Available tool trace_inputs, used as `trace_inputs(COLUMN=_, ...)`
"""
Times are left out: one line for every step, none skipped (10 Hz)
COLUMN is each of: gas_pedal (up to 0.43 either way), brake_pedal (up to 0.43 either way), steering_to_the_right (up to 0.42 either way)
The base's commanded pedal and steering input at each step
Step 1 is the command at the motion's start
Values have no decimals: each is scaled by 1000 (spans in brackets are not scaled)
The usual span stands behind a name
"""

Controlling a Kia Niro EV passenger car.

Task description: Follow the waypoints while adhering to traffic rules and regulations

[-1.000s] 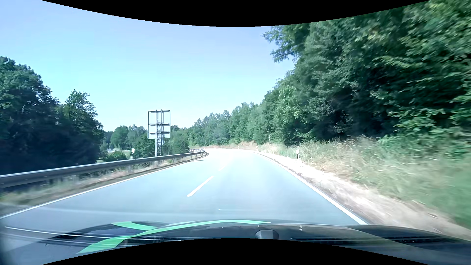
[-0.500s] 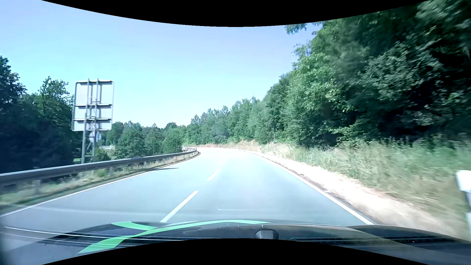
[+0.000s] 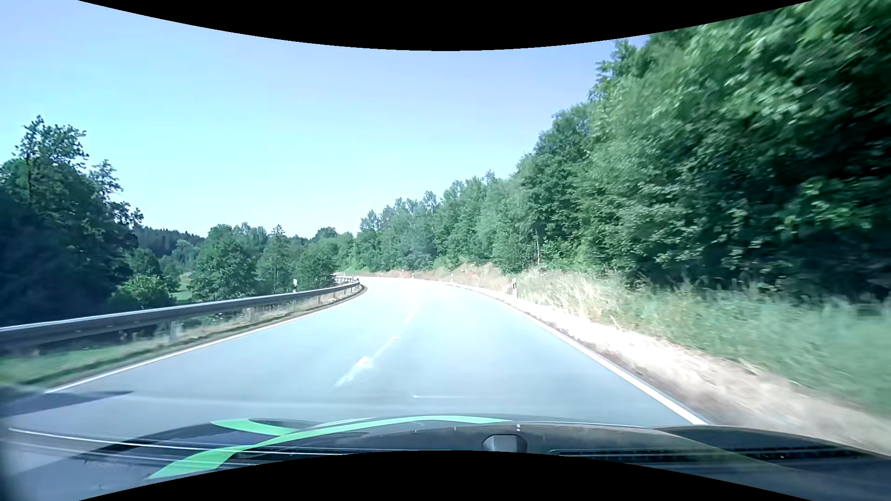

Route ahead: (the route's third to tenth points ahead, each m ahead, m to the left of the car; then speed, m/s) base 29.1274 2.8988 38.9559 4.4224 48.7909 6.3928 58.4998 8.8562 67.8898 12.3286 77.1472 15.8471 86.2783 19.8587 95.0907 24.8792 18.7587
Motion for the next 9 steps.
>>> trace_inputs(gas_pedal=177, brake_pedal=0, steering_to_the_right=-21)
trace_inputs(gas_pedal=169, brake_pedal=0, steering_to_the_right=-22)
trace_inputs(gas_pedal=150, brake_pedal=0, steering_to_the_right=-22)
trace_inputs(gas_pedal=138, brake_pedal=0, steering_to_the_right=-23)
trace_inputs(gas_pedal=138, brake_pedal=0, steering_to_the_right=-23)
trace_inputs(gas_pedal=157, brake_pedal=0, steering_to_the_right=-24)
trace_inputs(gas_pedal=177, brake_pedal=0, steering_to_the_right=-26)
trace_inputs(gas_pedal=177, brake_pedal=0, steering_to_the_right=-27)
trace_inputs(gas_pedal=177, brake_pedal=0, steering_to_the_right=-28)
